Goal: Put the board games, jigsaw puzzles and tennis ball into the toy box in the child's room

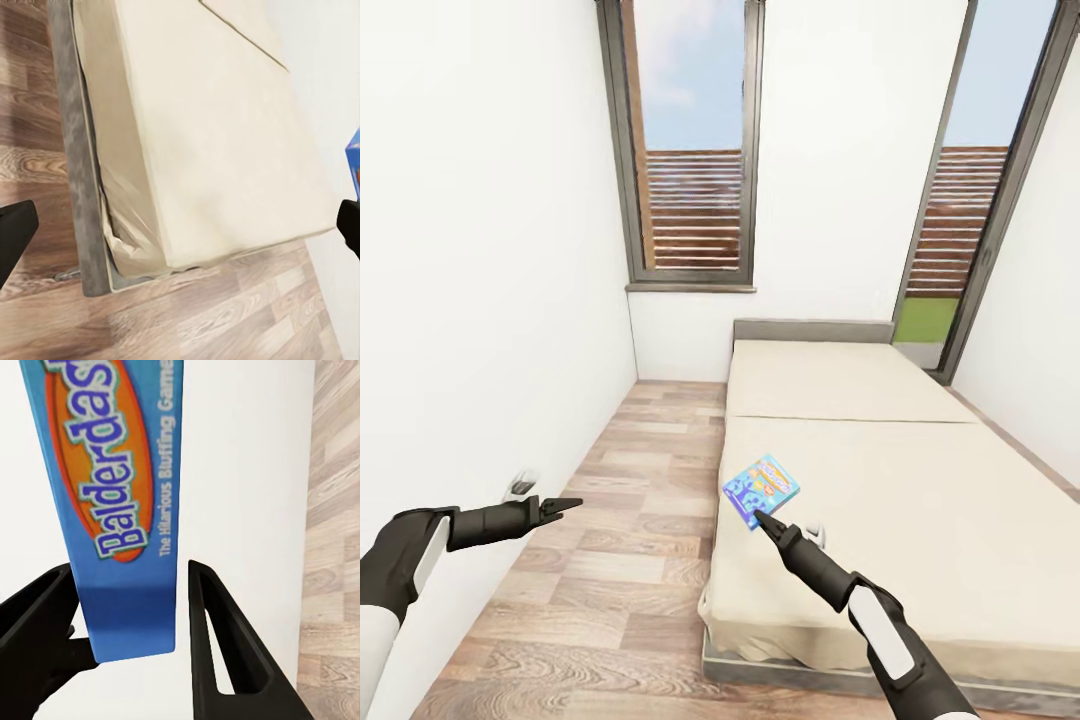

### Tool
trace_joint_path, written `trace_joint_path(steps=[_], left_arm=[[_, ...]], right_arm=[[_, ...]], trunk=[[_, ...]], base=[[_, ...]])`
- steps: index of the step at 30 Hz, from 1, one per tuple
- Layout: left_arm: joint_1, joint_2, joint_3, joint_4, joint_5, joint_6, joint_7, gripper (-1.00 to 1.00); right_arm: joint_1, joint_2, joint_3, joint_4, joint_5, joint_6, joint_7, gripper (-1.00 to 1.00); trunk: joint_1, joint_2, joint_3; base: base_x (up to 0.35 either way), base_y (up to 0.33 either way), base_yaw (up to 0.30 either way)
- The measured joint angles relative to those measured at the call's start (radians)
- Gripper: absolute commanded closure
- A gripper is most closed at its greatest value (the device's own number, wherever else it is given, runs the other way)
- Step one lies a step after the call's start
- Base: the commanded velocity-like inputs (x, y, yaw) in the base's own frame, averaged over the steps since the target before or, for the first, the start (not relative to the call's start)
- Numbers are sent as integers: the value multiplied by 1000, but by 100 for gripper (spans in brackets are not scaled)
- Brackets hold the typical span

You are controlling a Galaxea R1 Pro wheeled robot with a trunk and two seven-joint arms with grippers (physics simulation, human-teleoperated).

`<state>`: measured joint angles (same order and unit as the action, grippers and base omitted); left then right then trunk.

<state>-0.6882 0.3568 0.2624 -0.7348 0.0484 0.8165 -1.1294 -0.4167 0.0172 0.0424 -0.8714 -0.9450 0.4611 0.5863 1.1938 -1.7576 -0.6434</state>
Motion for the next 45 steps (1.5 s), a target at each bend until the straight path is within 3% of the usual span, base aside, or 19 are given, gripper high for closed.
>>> trace_joint_path(steps=[16, 23, 32, 45], left_arm=[[0, 0, 1, 0, 1, 0, 2, -100], [0, 0, 1, 0, 0, 0, 1, -100], [0, -1, 1, 0, 0, 0, 3, -100], [0, -2, 1, 0, 1, 0, 4, -100]], right_arm=[[0, 3, 6, 0, 0, 1, -7, 100], [0, 4, 8, 1, 0, 0, -9, 100], [0, 4, 8, 2, 1, 1, -10, 100], [0, 6, 9, 2, 2, 2, -11, 100]], trunk=[[0, 0, 26], [0, 0, 35], [0, 0, 35], [0, 0, 26]], base=[[-9, -263, 50], [-71, -54, 120], [-22, -53, 132], [-5, -285, 266]])
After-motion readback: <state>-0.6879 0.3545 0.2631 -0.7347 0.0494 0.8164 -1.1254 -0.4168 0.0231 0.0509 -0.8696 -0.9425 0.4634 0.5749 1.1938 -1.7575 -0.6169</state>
